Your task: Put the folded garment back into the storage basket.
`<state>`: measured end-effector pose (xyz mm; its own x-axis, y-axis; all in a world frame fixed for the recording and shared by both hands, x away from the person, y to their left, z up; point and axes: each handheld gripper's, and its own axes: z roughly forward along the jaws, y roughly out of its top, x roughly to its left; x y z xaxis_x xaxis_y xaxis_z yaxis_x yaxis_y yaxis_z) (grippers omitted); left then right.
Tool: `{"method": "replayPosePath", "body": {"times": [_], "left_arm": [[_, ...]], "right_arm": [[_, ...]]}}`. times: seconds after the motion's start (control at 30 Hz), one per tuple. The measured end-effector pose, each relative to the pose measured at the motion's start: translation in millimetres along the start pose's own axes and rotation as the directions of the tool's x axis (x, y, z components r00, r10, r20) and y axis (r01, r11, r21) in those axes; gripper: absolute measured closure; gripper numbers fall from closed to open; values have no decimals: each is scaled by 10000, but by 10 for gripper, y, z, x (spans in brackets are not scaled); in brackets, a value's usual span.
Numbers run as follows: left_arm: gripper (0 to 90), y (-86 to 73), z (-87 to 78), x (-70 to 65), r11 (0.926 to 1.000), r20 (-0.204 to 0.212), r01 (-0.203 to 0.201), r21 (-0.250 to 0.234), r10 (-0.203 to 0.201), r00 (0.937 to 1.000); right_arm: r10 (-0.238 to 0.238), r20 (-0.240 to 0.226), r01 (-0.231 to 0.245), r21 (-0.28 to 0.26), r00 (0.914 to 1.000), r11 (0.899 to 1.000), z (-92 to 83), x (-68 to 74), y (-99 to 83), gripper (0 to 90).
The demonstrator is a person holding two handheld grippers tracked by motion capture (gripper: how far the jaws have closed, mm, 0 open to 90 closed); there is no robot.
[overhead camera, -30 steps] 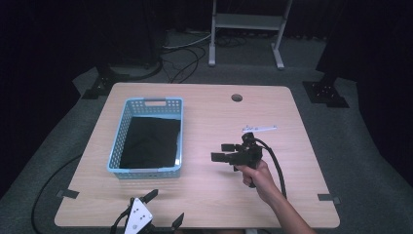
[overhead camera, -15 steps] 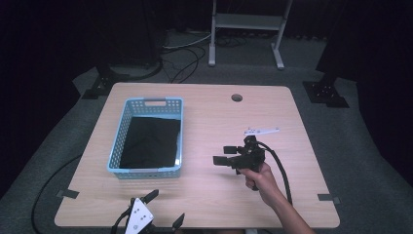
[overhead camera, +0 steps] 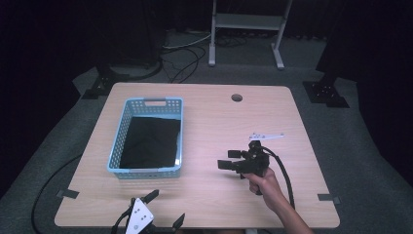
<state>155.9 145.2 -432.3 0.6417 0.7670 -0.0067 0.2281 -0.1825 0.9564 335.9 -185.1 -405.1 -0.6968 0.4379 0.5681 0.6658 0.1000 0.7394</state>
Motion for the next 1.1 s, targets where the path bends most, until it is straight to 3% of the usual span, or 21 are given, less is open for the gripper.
{"method": "replayPosePath", "body": {"times": [1.1], "left_arm": [[0,-1,6,-25,10000,-24,-77,58,77,10000]], "right_arm": [[227,90,-221,-583,9997,9981,-302,-23,-308,76]]}}
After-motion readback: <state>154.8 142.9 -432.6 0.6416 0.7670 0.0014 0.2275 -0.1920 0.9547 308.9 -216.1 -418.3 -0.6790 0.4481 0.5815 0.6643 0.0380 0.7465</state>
